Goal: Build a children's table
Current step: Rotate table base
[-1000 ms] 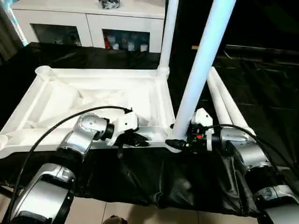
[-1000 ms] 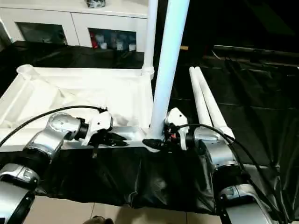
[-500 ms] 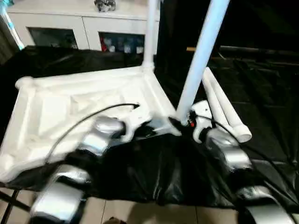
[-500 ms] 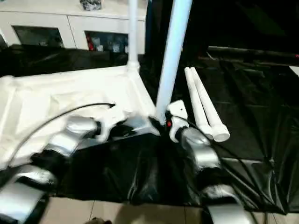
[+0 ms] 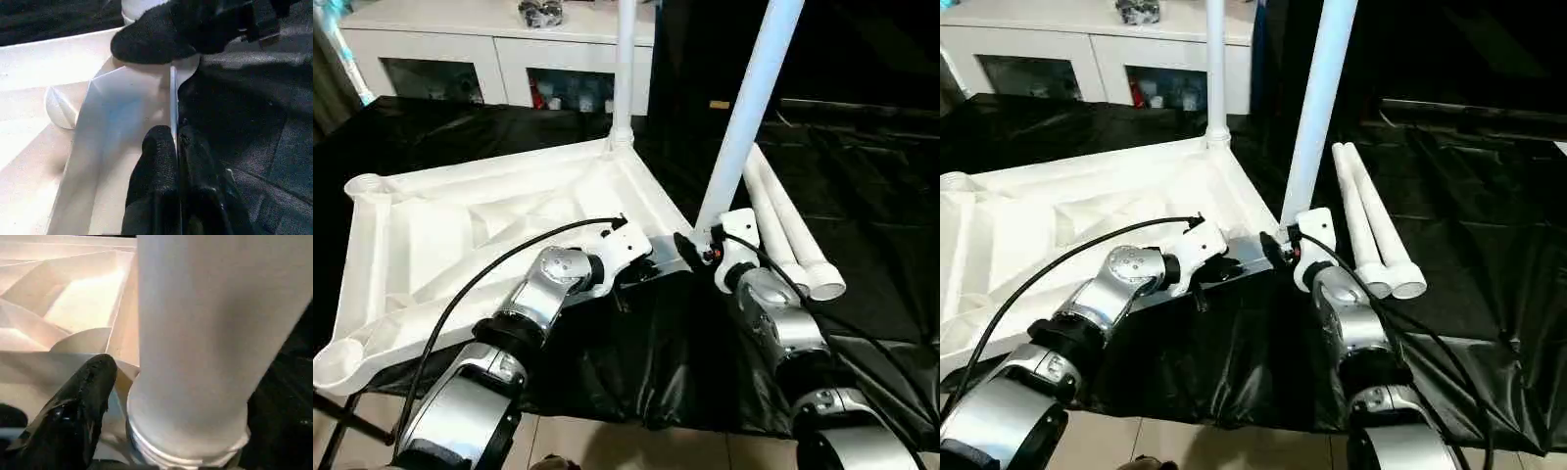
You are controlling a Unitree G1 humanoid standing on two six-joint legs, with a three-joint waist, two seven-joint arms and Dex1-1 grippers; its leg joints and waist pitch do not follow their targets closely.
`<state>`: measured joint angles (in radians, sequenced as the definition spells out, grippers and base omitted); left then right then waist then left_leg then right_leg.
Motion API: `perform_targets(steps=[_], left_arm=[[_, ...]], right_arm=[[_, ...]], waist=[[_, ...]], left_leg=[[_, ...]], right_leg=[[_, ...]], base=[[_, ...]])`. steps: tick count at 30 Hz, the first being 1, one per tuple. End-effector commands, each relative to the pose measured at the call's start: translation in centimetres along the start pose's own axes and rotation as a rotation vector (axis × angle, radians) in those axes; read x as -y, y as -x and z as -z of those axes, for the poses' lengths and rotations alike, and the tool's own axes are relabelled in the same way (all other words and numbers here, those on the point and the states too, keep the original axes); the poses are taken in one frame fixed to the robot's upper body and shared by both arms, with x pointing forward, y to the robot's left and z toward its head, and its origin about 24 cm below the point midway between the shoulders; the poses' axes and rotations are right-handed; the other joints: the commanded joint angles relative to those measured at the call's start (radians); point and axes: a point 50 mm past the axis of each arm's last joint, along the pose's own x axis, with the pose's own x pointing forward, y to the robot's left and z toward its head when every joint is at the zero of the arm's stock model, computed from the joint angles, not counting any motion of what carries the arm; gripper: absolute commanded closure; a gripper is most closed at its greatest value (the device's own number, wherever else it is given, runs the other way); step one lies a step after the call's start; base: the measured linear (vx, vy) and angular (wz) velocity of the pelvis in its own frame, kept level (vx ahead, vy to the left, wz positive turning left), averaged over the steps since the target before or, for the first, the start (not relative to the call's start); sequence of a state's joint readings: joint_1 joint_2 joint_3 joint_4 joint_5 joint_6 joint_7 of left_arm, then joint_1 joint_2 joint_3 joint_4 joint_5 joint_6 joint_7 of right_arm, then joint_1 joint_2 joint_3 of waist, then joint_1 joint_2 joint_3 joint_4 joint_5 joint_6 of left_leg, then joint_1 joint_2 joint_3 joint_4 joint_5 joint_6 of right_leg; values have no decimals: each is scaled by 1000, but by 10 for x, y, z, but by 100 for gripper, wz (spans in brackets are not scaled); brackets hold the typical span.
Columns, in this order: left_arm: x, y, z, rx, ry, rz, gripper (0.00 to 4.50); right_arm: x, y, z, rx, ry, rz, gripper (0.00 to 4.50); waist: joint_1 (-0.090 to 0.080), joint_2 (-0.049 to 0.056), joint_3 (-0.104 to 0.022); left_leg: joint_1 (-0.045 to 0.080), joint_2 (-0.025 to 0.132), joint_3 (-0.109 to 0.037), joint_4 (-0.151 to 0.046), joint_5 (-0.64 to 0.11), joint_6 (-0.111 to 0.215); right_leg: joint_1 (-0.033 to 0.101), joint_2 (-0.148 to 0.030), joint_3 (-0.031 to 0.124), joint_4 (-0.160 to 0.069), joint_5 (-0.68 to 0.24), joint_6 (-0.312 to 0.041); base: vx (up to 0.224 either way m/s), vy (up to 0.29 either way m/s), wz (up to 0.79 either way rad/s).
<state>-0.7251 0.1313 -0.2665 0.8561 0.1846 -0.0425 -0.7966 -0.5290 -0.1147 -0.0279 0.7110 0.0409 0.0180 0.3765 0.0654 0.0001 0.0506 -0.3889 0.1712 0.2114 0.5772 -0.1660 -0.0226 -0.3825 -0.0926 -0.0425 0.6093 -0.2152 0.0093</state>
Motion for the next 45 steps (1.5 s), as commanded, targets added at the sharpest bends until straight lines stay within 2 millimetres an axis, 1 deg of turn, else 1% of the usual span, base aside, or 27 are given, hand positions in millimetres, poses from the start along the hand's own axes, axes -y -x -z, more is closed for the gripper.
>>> perform_targets(steps=[1,4,8,9,10,11,12,13,14,15,16,17,18,19,20,21,22,23,26,27,28,29,31,33,37,43,45], left_arm=[[-5,-4,-12,73,-3,-77,422],[-9,-1,-12,92,45,-105,391],[-15,3,-12,111,62,-151,356],[-28,16,-12,150,89,-242,356],[-31,19,-12,157,95,-258,356],[-39,29,-12,179,113,-312,356],[-49,43,-12,200,129,-373,356],[-60,58,-9,198,138,-437,356],[-60,58,-9,198,138,-437,356],[-71,77,-3,164,134,-511,356],[-91,117,18,4,84,-679,356],[-96,129,23,-43,71,-726,356],[-96,129,23,-43,71,-726,356],[-103,149,33,-111,71,-791,349],[-103,152,34,-121,71,-800,347],[-107,164,40,-169,68,-834,347],[-108,173,44,-203,64,-854,347],[-110,180,48,-235,63,-872,381],[-110,210,70,-405,81,-902,384],[-109,214,75,-443,95,-895,387],[-107,217,80,-485,100,-879,423],[-106,219,84,-516,102,-866,423],[-100,222,96,-611,125,-806,427],[-98,223,99,-637,127,-788,445],[-92,221,102,-647,149,-689,450],[-81,209,96,-589,142,-464,450],[-73,203,89,-559,96,-313,450]], right_arm=[[1,7,-12,27,43,-87,61],[11,19,-19,51,91,-132,61],[18,31,-25,66,120,-176,61],[26,45,-30,69,155,-225,61],[27,47,-31,67,158,-233,61],[29,52,-33,61,166,-262,61],[28,58,-34,49,168,-307,61],[24,61,-33,28,170,-354,61],[24,61,-33,28,170,-354,61],[16,61,-30,5,172,-396,61],[-1,51,-20,-38,163,-407,61],[-6,48,-18,-50,157,-403,61],[-6,48,-18,-50,157,-403,61],[-13,41,-14,-68,150,-391,79],[-14,40,-13,-70,149,-389,90],[-18,37,-12,-78,133,-379,97],[-20,34,-11,-85,125,-370,103],[-22,32,-11,-92,118,-364,119],[-30,26,-9,-135,119,-362,141],[-31,25,-8,-150,116,-363,145],[-31,23,-7,-164,118,-360,164],[-32,22,-7,-174,122,-356,164],[-32,17,-2,-229,151,-342,183],[-32,15,0,-247,158,-334,201],[-34,8,0,-240,154,-349,237],[-35,-9,-3,-226,116,-311,280],[-33,-19,-7,-214,113,-277,307]], waist=[[-1,-16,-51],[3,-20,-56],[4,-27,-64],[1,-14,-66],[3,-18,-71],[3,-23,-79],[2,-20,-81],[1,-22,-81],[-3,-21,-78],[-6,-18,-75],[-12,-19,-73],[-19,-24,-69],[-30,-14,-64],[-28,-15,-64],[-25,-12,-61],[-20,-8,-60],[-18,-7,-59],[-15,-10,-58],[-9,-6,-57],[-8,-5,-58],[-6,-4,-58],[-5,-6,-58],[-2,1,-59],[-1,-1,-60],[-3,-3,-63],[-3,-4,-64],[-4,-10,-62]], left_leg=[[32,66,-39,-79,-344,0],[22,67,-39,-77,-285,21],[16,67,-37,-64,-194,63],[13,64,-37,-60,-150,83],[14,64,-36,-55,-129,97],[8,64,-37,-43,-55,132],[4,58,-35,-35,-2,166],[4,58,-33,-33,0,180],[4,57,-31,-32,-21,193],[6,60,-31,-34,-47,191],[10,65,-32,-37,-75,179],[6,62,-32,-41,-89,170],[3,62,-36,-50,-127,130],[12,66,-36,-51,-151,108],[27,69,-32,-52,-183,73],[29,70,-33,-57,-196,41],[32,71,-31,-58,-206,29],[32,70,-31,-62,-218,9],[37,66,-32,-68,-249,-38],[36,65,-34,-69,-253,-47],[38,65,-34,-70,-259,-60],[39,64,-33,-70,-265,-68],[42,62,-33,-69,-267,-78],[37,62,-35,-70,-272,-88],[31,61,-37,-68,-248,-79],[33,63,-34,-63,-220,-61],[33,63,-30,-64,-222,-62]], right_leg=[[10,-68,44,-103,-332,-159],[21,-68,40,-90,-256,-164],[29,-66,36,-73,-91,-210],[31,-65,36,-63,-14,-230],[37,-62,35,-59,40,-235],[43,-59,34,-39,191,-258],[39,-55,30,-29,294,-278],[38,-55,30,-28,314,-285],[37,-56,29,-31,299,-296],[33,-57,28,-36,240,-298],[24,-54,27,-36,164,-296],[27,-52,26,-41,116,-284],[29,-52,25,-46,12,-265],[24,-51,25,-52,-32,-258],[10,-50,31,-58,-74,-261],[10,-48,33,-57,-90,-259],[7,-47,34,-58,-90,-255],[6,-46,35,-55,-90,-247],[0,-44,37,-54,-93,-219],[2,-45,38,-52,-91,-216],[2,-46,38,-52,-78,-210],[0,-47,39,-53,-67,-209],[-2,-48,40,-52,-53,-213],[5,-54,41,-51,-48,-217],[12,-58,40,-46,-10,-233],[11,-61,40,-42,11,-267],[12,-60,40,-43,1,-269]], base=[[0,0,0],[0,0,0],[0,0,0],[57,6,-4],[57,6,-4],[52,8,-5],[0,0,0],[0,0,0],[0,0,0],[0,0,0],[0,0,0],[0,0,0],[0,0,0],[0,0,0],[0,0,0],[0,0,0],[0,0,0],[0,0,0],[0,0,0],[0,0,0],[0,0,0],[0,0,0],[0,0,0],[0,0,0],[0,0,0],[0,0,0],[0,0,0]])
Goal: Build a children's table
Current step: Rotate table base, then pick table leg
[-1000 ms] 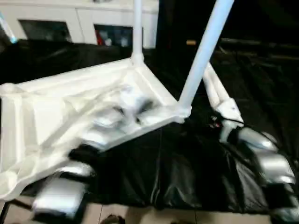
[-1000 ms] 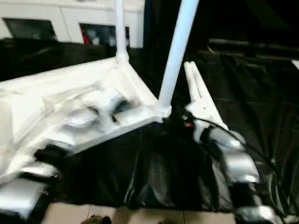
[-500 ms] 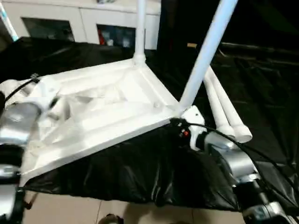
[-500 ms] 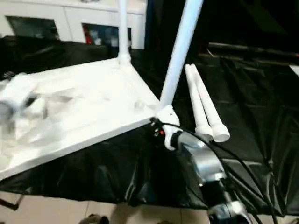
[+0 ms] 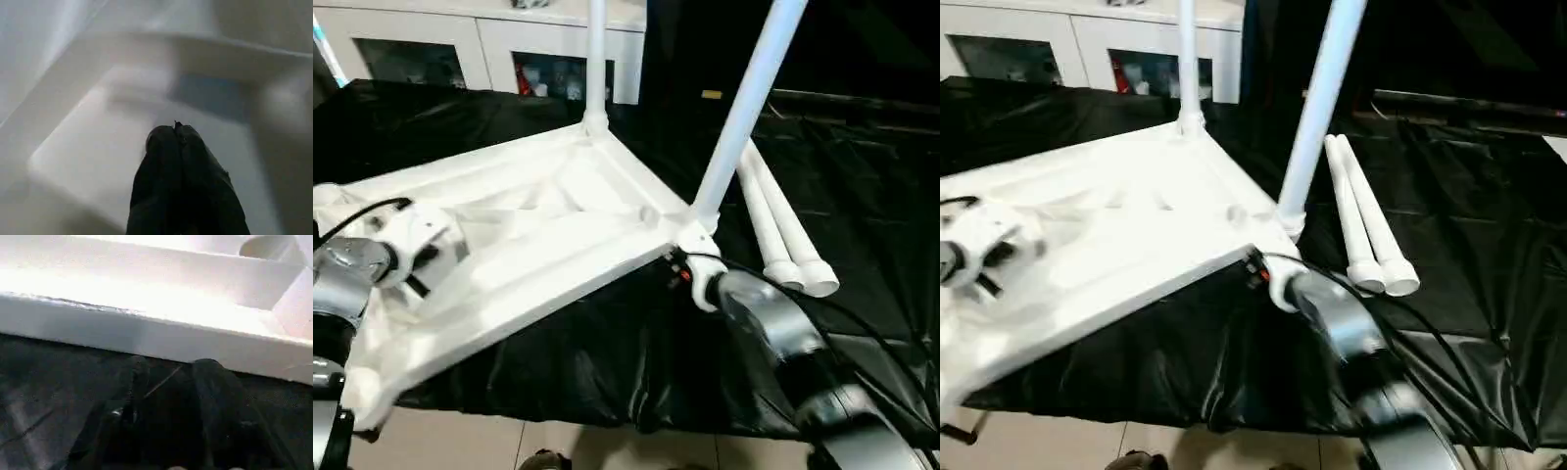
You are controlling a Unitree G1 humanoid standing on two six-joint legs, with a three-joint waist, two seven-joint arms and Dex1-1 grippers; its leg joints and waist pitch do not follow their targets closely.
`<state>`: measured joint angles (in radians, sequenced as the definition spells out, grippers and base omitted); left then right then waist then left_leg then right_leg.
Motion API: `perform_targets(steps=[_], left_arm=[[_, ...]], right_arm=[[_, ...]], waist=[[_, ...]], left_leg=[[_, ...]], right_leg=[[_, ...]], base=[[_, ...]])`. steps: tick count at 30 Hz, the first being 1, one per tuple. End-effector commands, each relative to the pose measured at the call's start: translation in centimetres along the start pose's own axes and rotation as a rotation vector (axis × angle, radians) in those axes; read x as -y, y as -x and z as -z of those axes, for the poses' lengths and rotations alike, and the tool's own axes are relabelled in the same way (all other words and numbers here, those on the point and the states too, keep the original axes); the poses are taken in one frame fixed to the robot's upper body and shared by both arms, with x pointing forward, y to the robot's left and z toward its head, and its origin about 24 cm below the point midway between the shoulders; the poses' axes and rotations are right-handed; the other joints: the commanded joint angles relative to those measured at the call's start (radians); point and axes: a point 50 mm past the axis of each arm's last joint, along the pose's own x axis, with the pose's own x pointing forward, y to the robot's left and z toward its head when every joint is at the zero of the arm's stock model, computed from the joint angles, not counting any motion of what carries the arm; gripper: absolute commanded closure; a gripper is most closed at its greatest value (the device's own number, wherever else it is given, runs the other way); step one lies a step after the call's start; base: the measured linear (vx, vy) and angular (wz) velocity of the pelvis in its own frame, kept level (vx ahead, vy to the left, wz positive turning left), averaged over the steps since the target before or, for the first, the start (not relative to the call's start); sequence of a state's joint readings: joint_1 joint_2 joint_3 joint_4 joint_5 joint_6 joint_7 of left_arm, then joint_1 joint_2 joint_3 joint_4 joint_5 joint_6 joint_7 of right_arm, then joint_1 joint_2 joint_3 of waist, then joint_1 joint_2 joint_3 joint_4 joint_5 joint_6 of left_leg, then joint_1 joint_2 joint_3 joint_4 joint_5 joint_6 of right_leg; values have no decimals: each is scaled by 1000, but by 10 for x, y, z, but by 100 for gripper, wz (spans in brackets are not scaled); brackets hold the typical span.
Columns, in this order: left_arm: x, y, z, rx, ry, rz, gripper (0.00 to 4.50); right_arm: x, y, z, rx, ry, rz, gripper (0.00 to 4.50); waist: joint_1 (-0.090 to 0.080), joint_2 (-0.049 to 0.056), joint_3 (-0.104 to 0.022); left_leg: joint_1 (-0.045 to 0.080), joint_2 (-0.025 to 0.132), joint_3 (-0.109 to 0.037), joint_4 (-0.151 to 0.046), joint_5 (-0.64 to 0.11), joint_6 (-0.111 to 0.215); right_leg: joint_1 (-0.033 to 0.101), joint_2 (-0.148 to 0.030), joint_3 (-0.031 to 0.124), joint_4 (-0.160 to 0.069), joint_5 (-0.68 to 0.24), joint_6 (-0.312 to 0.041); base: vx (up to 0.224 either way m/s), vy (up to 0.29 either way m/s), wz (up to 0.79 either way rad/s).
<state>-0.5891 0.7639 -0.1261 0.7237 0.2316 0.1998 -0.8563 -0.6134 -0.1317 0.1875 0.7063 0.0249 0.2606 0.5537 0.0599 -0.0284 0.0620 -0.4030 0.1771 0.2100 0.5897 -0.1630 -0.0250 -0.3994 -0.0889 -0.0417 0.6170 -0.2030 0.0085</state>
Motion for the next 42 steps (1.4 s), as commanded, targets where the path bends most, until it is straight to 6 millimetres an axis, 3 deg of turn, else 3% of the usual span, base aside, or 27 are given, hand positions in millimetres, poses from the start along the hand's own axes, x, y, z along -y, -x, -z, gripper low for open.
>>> perform_targets(steps=[1,4,9,10,12,14,19,20,21,22,24,25,26,29,32,34,39,40,42], left_arm=[[16,-4,-4,14,-46,153,450],[38,-2,-12,61,-93,354,450],[58,-4,-26,134,-119,460,450],[63,-5,-31,154,-118,479,450],[82,-16,-53,236,-124,521,450],[86,-20,-60,254,-125,514,450],[88,-40,-83,296,-104,419,450],[86,-44,-86,297,-97,389,450],[83,-47,-91,298,-87,343,450],[82,-48,-92,297,-86,328,450],[72,-54,-97,288,-81,205,450],[68,-55,-99,288,-71,147,450],[65,-56,-100,291,-64,111,450],[58,-55,-102,308,-76,39,450],[51,-52,-105,353,-53,-24,450],[50,-49,-108,389,-74,-41,450],[56,-36,-126,563,-63,6,450],[65,-23,-140,701,-54,67,450],[73,-12,-152,804,-26,142,430]], right_arm=[[7,-4,-7,26,-7,47,307],[6,-13,-20,54,-19,62,333],[-2,-22,-27,67,-3,35,366],[-5,-25,-29,69,4,27,378],[-16,-34,-37,87,7,0,397],[-20,-36,-39,93,4,-9,409],[-32,-43,-43,113,3,-60,448],[-32,-43,-43,115,3,-60,448],[-32,-43,-44,119,5,-55,448],[-31,-43,-44,121,4,-53,448],[-24,-40,-45,140,-9,-18,448],[-19,-38,-46,150,-15,11,448],[-15,-36,-46,157,-19,32,448],[2,-28,-46,170,-59,110,448],[32,-9,-47,205,-121,205,432],[47,2,-46,203,-115,267,414],[73,24,-44,192,-112,373,372],[89,38,-43,174,-124,445,368],[101,49,-41,152,-140,500,361]], waist=[[4,23,-76],[2,22,-72],[0,18,-73],[-1,11,-73],[-2,9,-71],[-1,10,-69],[-8,10,-70],[-11,6,-73],[-8,20,-73],[-13,14,-73],[-12,11,-76],[-11,25,-76],[-15,17,-76],[-10,20,-80],[-4,18,-82],[2,21,-83],[4,15,-82],[6,15,-81],[10,11,-80]], left_leg=[[50,60,-31,-74,-225,-64],[49,60,-28,-77,-235,-70],[47,57,-23,-74,-212,-57],[46,57,-23,-75,-211,-52],[45,58,-24,-75,-231,-51],[47,60,-25,-76,-263,-60],[46,55,-28,-78,-294,-74],[41,55,-31,-78,-286,-71],[43,55,-31,-75,-280,-69],[41,54,-30,-76,-279,-66],[41,53,-30,-72,-259,-49],[43,52,-30,-71,-262,-51],[42,53,-30,-72,-265,-50],[41,55,-32,-70,-243,-40],[42,54,-28,-64,-198,-17],[44,53,-26,-62,-184,-9],[39,51,-26,-60,-201,-18],[41,52,-25,-61,-205,-21],[44,54,-20,-58,-200,-28]], right_leg=[[26,-71,40,-48,-16,-275],[27,-68,40,-48,-43,-270],[29,-62,40,-43,-21,-270],[30,-61,40,-44,-24,-269],[27,-66,42,-49,-77,-267],[25,-68,44,-55,-134,-257],[24,-63,43,-59,-164,-231],[29,-63,43,-57,-150,-232],[27,-65,43,-56,-139,-230],[28,-61,43,-58,-132,-229],[30,-60,41,-55,-95,-241],[28,-59,41,-55,-91,-242],[30,-56,40,-55,-80,-242],[33,-58,38,-51,-44,-252],[36,-55,35,-45,24,-269],[36,-55,35,-43,37,-268],[39,-56,33,-48,4,-274],[39,-58,34,-49,-6,-276],[37,-54,33,-48,-3,-290]], base=[[0,0,0],[0,0,0],[0,0,0],[0,0,0],[0,0,0],[0,0,0],[0,0,0],[0,0,0],[0,0,0],[0,0,0],[0,0,0],[0,0,0],[0,0,0],[0,0,0],[0,0,0],[0,0,0],[0,0,0],[0,0,0],[0,0,0]])
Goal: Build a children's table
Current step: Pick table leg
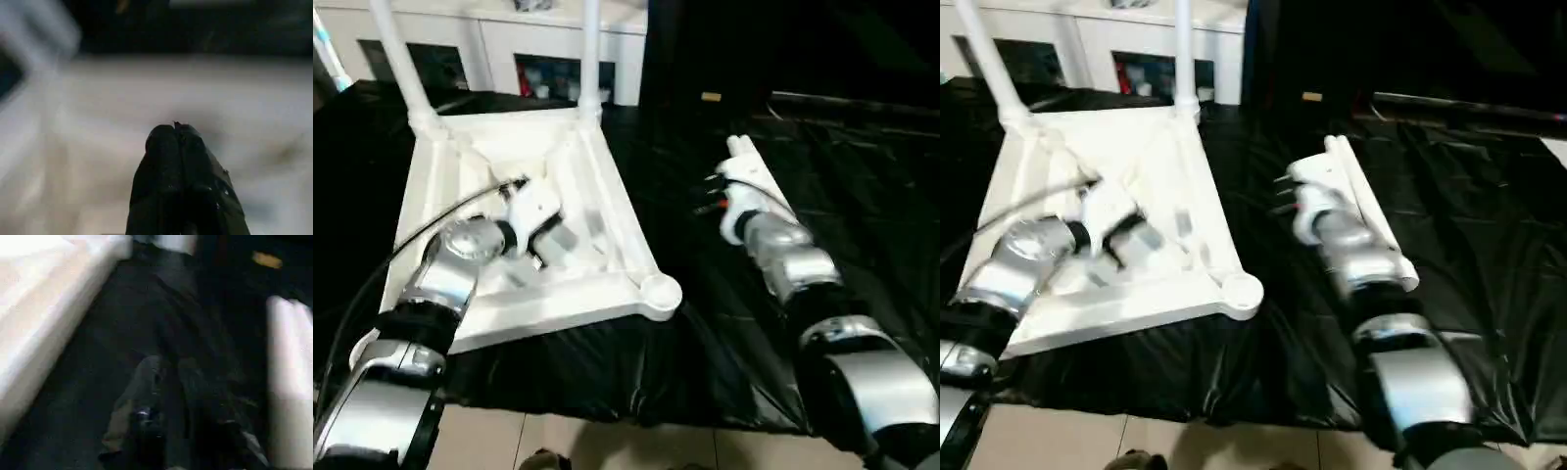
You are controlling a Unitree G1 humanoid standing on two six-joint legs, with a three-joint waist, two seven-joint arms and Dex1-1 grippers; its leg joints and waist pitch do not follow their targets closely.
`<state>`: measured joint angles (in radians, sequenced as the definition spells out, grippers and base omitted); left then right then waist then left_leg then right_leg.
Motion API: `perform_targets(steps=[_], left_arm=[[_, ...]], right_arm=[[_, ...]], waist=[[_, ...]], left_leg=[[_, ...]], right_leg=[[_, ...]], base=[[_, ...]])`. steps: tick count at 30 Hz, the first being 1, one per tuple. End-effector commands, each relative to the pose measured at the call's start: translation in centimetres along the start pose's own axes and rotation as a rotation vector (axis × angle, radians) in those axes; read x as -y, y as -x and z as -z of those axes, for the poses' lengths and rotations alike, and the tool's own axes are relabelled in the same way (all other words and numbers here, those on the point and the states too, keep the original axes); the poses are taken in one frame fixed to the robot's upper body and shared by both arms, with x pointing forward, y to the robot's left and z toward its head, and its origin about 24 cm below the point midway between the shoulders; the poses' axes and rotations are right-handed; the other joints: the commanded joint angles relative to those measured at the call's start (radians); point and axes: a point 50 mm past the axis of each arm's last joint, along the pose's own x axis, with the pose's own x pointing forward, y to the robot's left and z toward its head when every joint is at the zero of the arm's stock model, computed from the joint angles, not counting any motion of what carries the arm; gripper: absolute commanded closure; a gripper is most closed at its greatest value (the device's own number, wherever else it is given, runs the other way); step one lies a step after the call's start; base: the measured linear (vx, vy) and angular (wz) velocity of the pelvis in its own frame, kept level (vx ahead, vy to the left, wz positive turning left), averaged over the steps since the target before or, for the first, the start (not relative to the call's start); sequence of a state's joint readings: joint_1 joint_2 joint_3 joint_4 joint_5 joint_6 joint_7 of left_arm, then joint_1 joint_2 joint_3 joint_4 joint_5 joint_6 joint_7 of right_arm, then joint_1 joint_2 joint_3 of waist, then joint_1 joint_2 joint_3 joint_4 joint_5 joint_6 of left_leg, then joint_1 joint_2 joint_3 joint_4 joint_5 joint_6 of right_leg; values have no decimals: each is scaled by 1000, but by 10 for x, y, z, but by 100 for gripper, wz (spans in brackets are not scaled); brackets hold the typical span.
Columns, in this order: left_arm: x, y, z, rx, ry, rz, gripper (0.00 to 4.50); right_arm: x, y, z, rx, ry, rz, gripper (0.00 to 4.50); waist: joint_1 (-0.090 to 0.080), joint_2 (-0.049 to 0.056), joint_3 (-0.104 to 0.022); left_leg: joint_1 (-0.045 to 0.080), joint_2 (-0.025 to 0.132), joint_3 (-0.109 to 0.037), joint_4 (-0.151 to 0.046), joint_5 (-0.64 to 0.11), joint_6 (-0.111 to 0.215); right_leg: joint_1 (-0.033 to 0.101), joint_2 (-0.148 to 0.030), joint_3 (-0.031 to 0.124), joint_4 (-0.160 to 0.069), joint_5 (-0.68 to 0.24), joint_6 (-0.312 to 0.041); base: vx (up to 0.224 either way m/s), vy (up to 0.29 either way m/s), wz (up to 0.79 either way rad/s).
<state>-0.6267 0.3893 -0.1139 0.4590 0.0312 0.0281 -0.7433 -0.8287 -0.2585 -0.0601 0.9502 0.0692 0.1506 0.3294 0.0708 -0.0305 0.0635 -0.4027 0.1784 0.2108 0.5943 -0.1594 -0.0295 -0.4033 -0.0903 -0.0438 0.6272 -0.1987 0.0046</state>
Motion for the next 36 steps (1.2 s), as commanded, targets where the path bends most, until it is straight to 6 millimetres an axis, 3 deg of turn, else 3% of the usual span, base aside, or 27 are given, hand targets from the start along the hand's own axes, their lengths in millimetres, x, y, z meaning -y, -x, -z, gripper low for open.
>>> perform_targets(steps=[1,5,6,10,11,13,15,18,25,26,27,36], left_arm=[[5,1,-18,101,35,74,417],[29,-2,-29,146,65,277,407],[33,-3,-29,142,62,312,376],[42,-6,-28,133,50,361,353],[43,-6,-29,132,54,369,339],[47,-5,-32,134,61,384,329],[49,-4,-33,135,64,394,318],[51,-3,-35,128,70,415,295],[52,-5,-37,118,51,414,241],[52,-5,-37,110,47,403,230],[52,-4,-37,112,44,408,220],[50,2,-39,82,23,451,220]], right_arm=[[16,5,-4,-13,-33,65,348],[32,12,-3,-77,-74,104,326],[36,13,-2,-96,-77,121,305],[45,15,1,-145,-100,174,280],[46,16,1,-152,-100,183,270],[48,17,-1,-167,-121,187,259],[47,16,-1,-175,-123,182,244],[46,16,0,-201,-108,160,227],[47,15,6,-292,-84,208,158],[47,15,7,-313,-84,216,149],[48,14,5,-320,-96,228,141],[38,14,17,-433,-226,148,141]], waist=[[0,12,-83],[-2,8,-77],[-6,11,-77],[-14,11,-78],[-15,17,-78],[-17,18,-78],[-18,16,-79],[-14,20,-78],[-11,21,-78],[-13,16,-78],[-12,19,-78],[-7,20,-79]], left_leg=[[40,51,-22,-61,-198,-20],[36,47,-20,-62,-207,-11],[36,47,-20,-62,-214,-15],[35,47,-21,-62,-222,-28],[37,47,-22,-62,-222,-31],[36,46,-22,-61,-219,-32],[36,47,-22,-60,-204,-26],[36,46,-20,-59,-199,-22],[39,47,-20,-59,-212,-36],[37,45,-20,-59,-211,-36],[38,46,-21,-59,-210,-37],[34,48,-18,-56,-180,-29]], right_leg=[[44,-52,35,-55,-2,-287],[43,-49,36,-63,-70,-261],[42,-48,36,-65,-89,-253],[41,-48,37,-68,-109,-244],[41,-48,37,-67,-106,-245],[42,-46,36,-66,-89,-248],[44,-45,36,-63,-64,-255],[42,-43,36,-62,-55,-261],[41,-44,35,-63,-77,-262],[43,-43,35,-63,-79,-262],[42,-45,35,-62,-84,-261],[44,-43,33,-55,-43,-268]], base=[[0,0,0],[0,0,0],[0,0,0],[0,0,0],[0,0,0],[0,0,0],[0,0,0],[0,0,0],[0,0,0],[0,0,0],[0,0,0],[0,0,0]])
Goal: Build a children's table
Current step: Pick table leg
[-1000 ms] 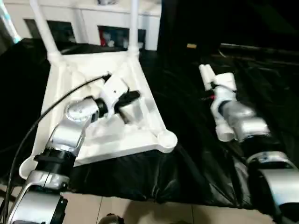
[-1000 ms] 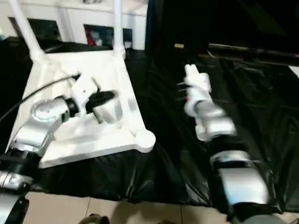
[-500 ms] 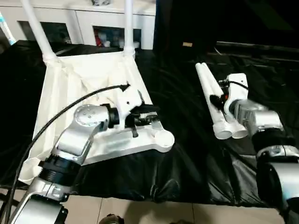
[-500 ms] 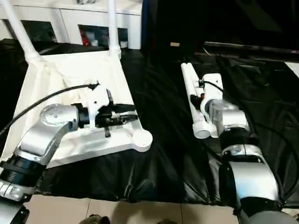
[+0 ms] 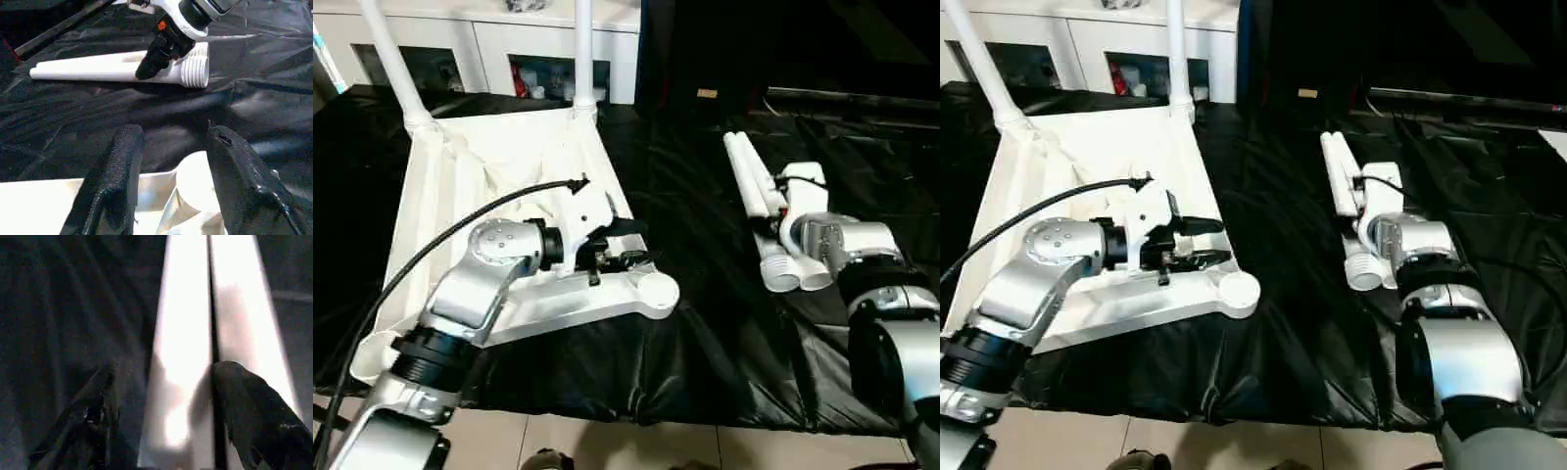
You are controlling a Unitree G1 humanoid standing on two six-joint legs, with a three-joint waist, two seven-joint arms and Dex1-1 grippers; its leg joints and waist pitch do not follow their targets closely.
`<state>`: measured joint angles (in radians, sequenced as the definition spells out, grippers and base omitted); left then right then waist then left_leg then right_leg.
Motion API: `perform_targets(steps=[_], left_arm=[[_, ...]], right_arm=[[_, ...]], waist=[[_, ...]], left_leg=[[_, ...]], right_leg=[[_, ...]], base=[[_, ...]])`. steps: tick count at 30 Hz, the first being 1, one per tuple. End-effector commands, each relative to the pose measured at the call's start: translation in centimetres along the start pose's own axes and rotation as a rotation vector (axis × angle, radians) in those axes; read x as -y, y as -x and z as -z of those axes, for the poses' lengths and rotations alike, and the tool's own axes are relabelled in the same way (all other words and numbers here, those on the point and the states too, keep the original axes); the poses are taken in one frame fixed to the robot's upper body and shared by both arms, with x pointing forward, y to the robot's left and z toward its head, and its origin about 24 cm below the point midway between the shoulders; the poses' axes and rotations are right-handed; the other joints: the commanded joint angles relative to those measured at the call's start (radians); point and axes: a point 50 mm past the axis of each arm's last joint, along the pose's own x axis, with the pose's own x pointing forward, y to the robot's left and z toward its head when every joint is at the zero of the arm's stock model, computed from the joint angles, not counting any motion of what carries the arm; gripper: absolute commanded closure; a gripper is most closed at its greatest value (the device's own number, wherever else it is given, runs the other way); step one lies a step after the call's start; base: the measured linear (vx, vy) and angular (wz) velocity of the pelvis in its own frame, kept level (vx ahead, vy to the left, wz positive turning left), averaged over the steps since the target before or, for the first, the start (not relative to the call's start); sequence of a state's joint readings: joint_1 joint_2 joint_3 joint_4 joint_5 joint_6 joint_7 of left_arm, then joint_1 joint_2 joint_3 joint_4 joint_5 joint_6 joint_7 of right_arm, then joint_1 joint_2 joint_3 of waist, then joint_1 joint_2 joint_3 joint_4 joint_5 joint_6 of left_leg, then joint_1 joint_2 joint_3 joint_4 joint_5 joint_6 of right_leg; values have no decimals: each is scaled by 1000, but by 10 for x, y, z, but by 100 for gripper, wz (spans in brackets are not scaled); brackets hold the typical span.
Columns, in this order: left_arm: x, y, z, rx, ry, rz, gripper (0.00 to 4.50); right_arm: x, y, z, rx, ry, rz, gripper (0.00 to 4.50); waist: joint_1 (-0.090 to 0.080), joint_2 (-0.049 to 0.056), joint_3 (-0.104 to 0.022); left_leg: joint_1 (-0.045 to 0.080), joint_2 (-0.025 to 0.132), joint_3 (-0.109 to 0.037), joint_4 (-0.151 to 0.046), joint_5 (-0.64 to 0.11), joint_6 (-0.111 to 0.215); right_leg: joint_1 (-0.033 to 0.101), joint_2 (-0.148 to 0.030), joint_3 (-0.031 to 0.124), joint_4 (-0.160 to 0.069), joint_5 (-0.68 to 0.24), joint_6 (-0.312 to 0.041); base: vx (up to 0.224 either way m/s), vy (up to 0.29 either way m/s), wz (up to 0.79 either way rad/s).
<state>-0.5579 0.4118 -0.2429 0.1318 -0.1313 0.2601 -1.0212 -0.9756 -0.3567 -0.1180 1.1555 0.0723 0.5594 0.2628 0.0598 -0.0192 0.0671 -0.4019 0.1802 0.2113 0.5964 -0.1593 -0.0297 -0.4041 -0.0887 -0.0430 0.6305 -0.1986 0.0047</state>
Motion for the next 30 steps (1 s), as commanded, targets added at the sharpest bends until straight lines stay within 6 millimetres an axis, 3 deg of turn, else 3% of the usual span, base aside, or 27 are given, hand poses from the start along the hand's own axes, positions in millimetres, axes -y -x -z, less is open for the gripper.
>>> perform_targets(steps=[1,7,8,14,20,22,25,27,28,30], left_arm=[[1,0,-5,-8,-21,23,220],[6,4,-7,-44,-3,101,211],[7,4,-7,-48,6,110,211],[7,5,-6,-59,7,109,211],[0,3,-10,-32,20,28,211],[-15,-6,-11,4,75,-150,211],[-26,-12,-12,46,155,-285,211],[-31,-17,-13,100,259,-352,176],[-34,-22,-15,149,363,-372,176],[-33,-27,-17,192,455,-361,173]], right_arm=[[0,0,2,-29,-48,-26,141],[1,-1,11,-83,-99,-33,187],[1,-1,12,-94,-108,-37,202],[4,-1,19,-114,-153,-36,247],[8,-1,20,-86,-219,-41,261],[4,0,7,34,-281,-148,261],[-3,3,-4,125,-315,-256,262],[-9,6,-13,219,-317,-353,262],[-19,12,-21,343,-299,-487,262],[-30,21,-25,458,-267,-610,262]], waist=[[5,6,-82],[6,9,-80],[6,5,-79],[6,6,-80],[6,2,-81],[5,4,-81],[4,4,-83],[7,3,-85],[8,7,-86],[15,0,-90]], left_leg=[[34,47,-18,-58,-181,-29],[37,47,-18,-60,-215,-48],[36,47,-18,-61,-220,-51],[35,46,-18,-60,-215,-53],[35,47,-19,-58,-206,-48],[33,44,-18,-57,-209,-40],[30,45,-20,-56,-215,-27],[28,43,-19,-54,-190,-4],[26,42,-21,-53,-167,10],[22,42,-21,-47,-113,60]], right_leg=[[44,-45,33,-59,-46,-268],[40,-48,32,-62,-105,-264],[40,-47,32,-62,-117,-263],[40,-47,33,-63,-115,-255],[41,-49,33,-63,-106,-256],[42,-47,33,-63,-97,-251],[49,-49,34,-64,-75,-251],[52,-48,33,-64,-40,-256],[55,-47,30,-61,-10,-263],[60,-47,29,-53,72,-277]], base=[[0,0,0],[0,0,0],[0,0,0],[0,0,0],[0,0,0],[0,0,0],[0,0,0],[0,0,0],[0,0,0],[0,0,0]])
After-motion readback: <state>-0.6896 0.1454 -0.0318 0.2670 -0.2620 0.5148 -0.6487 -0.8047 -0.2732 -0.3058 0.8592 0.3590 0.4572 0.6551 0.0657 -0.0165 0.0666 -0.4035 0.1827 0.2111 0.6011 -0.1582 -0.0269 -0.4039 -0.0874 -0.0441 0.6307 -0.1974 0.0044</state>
